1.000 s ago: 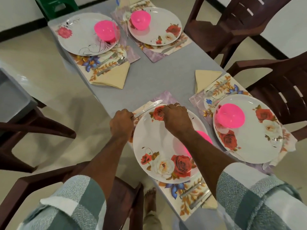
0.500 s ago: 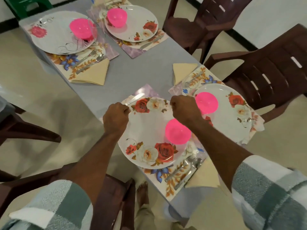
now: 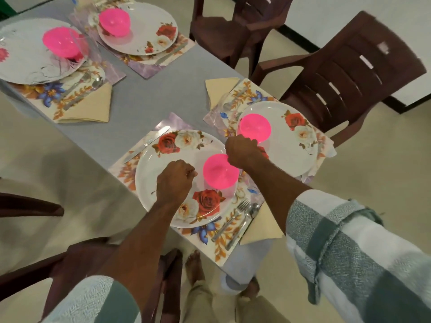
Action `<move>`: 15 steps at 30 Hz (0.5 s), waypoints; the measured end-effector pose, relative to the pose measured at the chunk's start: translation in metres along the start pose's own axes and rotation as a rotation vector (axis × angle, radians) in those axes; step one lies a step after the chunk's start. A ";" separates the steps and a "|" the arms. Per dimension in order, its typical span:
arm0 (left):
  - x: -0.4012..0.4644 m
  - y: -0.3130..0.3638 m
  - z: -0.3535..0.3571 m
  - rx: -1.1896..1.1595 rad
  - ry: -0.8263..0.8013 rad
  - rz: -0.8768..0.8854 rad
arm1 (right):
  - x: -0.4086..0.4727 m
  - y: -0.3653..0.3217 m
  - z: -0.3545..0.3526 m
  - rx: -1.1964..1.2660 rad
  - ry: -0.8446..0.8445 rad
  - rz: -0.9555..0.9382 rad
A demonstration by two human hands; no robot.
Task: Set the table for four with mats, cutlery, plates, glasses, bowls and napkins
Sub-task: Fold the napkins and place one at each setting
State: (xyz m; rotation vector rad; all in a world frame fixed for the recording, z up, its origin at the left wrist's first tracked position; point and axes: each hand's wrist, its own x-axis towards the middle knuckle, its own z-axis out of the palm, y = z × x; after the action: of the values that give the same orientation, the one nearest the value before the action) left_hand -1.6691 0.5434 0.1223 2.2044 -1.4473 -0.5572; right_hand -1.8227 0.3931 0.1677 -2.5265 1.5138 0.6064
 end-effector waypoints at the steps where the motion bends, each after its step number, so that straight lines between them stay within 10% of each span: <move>1: -0.001 0.001 0.000 0.002 0.002 0.002 | 0.001 0.000 0.001 0.019 0.005 0.006; 15: -0.025 0.024 0.002 0.030 -0.001 0.033 | -0.019 0.042 -0.013 0.465 0.158 0.064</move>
State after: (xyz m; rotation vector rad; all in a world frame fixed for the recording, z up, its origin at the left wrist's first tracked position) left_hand -1.6972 0.5576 0.1362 2.2000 -1.4990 -0.5289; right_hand -1.8632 0.3837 0.1910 -2.2132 1.5694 0.0453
